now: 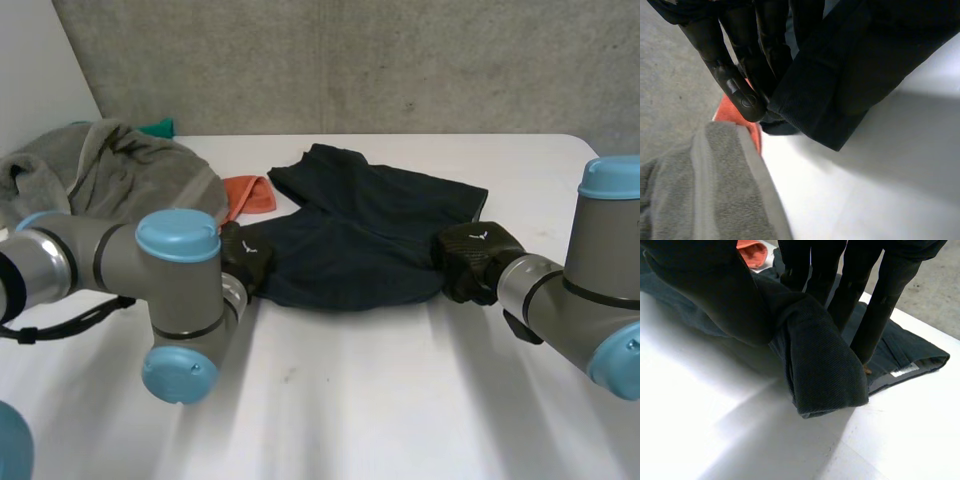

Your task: Fold the laundry.

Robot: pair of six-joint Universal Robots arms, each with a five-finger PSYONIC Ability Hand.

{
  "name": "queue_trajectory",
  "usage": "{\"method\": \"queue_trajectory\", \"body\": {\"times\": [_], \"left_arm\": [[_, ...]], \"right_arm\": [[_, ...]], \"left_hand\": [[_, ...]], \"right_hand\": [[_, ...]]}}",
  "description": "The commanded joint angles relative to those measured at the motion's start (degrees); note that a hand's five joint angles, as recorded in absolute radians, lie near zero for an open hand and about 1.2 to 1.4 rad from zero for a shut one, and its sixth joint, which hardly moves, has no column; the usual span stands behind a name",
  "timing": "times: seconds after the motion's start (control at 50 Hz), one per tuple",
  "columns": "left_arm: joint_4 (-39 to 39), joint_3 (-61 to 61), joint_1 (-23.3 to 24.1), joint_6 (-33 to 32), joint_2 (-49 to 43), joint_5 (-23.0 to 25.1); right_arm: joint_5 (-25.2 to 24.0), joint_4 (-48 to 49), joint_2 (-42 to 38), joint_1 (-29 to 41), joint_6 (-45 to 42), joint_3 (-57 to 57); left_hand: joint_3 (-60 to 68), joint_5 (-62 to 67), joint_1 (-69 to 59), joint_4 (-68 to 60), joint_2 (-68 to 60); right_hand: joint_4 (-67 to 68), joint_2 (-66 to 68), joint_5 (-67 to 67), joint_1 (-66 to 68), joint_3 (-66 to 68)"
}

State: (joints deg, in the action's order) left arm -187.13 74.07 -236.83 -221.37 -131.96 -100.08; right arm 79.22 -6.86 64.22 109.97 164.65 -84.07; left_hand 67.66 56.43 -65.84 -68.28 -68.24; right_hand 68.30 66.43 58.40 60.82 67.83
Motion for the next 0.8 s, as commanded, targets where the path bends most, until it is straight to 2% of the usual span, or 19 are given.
{"method": "queue_trajectory", "body": {"times": [0.02, 0.06, 0.08, 0.12, 0.14, 0.2, 0.22, 0.28, 0.36, 0.44, 0.46, 0.52, 0.54, 0.64, 0.74, 0.8], "left_arm": [[7.12, 6.95, -0.21, -0.12, 11.61, -0.29], [9.84, 9.76, -0.12, -0.64, 15.74, -0.21], [13.51, 12.47, 0.05, -1.6, 19.85, -0.21], [18.09, 15.39, 0.23, -2.84, 23.48, -0.12], [22.82, 18.01, 0.75, -4.15, 26.46, 0.06], [28.91, 21.1, 2.68, -5.39, 29.82, 1.28], [32.5, 22.42, 4.69, -5.83, 30.96, 2.07], [35.78, 23.31, 7.52, -5.66, 31.32, 3.39], [34.56, 19.54, 9.63, -5.39, 30.62, 3.4], [29.47, 10.94, 8.93, -5.83, 25.71, 1.64], [26.5, 6.31, 8.76, -6.35, 23.0, 1.55], [20.86, -1.71, 8.06, -7.85, 17.63, 1.82], [16.93, -7.74, 7.44, -9.07, 13.35, 1.73], [8.55, -27.72, 6.03, -11.63, -0.38, 1.29], [6.96, -48.99, 4.8, -13.47, -14.71, 0.15], [7.48, -61.21, 4.36, -14.0, -23.59, 1.28]], "right_arm": [[-4.15, -9.2, 3.18, -1.25, -11.34, -1.44], [-6.0, -13.86, 4.32, -2.13, -17.22, -2.58], [-7.83, -19.8, 5.46, -3.44, -24.83, -3.89], [-9.16, -24.75, 6.87, -4.67, -31.28, -5.48], [-10.65, -29.74, 8.1, -5.9, -38.28, -7.05], [-12.77, -35.48, 9.25, -7.57, -48.16, -9.44], [-13.73, -37.33, 9.51, -8.45, -53.67, -10.31], [-14.27, -37.35, 9.34, -9.42, -57.94, -10.76], [-14.36, -34.89, 7.59, -11.09, -54.97, -8.75], [-14.27, -30.68, 4.95, -12.06, -46.63, -4.36], [-14.18, -28.14, 3.9, -12.24, -41.83, -2.34], [-13.57, -23.21, 2.14, -12.68, -34.86, 0.74], [-12.61, -19.63, 0.91, -12.59, -30.92, 2.23], [-8.13, -6.08, -2.52, -11.63, -23.94, 5.84], [-2.5, 8.95, -7.0, -10.13, -22.88, 8.83], [0.76, 18.36, -11.04, -8.9, -23.06, 10.85]], "left_hand": [[12.34, 13.57, -14.16, -11.72, -11.76], [12.34, 13.57, -14.16, -11.72, -11.76], [12.34, 13.57, -14.16, -11.72, -11.76], [12.34, 13.57, -14.16, -11.72, -11.76], [12.34, 13.57, -14.16, -11.72, -11.76], [12.34, 13.57, -14.16, -11.72, -11.76], [12.34, 13.57, -14.16, -11.72, -11.76], [12.34, 13.57, -14.16, -11.72, -11.76], [12.34, 13.57, -14.16, -11.72, -11.76], [12.34, 13.57, -14.16, -11.72, -11.76], [12.34, 13.57, -14.16, -11.72, -11.76], [12.34, 13.57, -14.16, -11.72, -11.76], [12.34, 13.57, -14.16, -11.72, -11.76], [12.34, 13.57, -14.16, -11.72, -11.76], [12.34, 13.57, -14.16, -11.72, -11.76], [12.34, 13.57, -14.16, -11.72, -11.76]], "right_hand": [[11.7, 13.57, 11.6, 19.18, 12.17], [11.7, 13.57, 11.6, 19.18, 12.17], [11.7, 13.57, 11.6, 19.18, 12.17], [11.7, 13.57, 11.6, 19.18, 12.17], [11.7, 13.57, 11.6, 19.18, 12.17], [11.7, 13.57, 11.6, 19.18, 12.17], [11.7, 13.57, 11.6, 19.18, 12.17], [11.7, 13.57, 11.6, 19.18, 12.17], [11.7, 13.57, 11.6, 19.18, 12.17], [11.7, 13.57, 11.6, 19.18, 12.17], [11.7, 13.57, 11.6, 19.18, 12.17], [11.7, 13.57, 11.6, 19.18, 12.17], [11.7, 13.57, 11.6, 19.18, 12.17], [11.7, 13.57, 11.6, 19.18, 12.17], [11.7, 13.57, 11.6, 19.18, 12.17], [11.7, 13.57, 11.6, 19.18, 12.17]]}}
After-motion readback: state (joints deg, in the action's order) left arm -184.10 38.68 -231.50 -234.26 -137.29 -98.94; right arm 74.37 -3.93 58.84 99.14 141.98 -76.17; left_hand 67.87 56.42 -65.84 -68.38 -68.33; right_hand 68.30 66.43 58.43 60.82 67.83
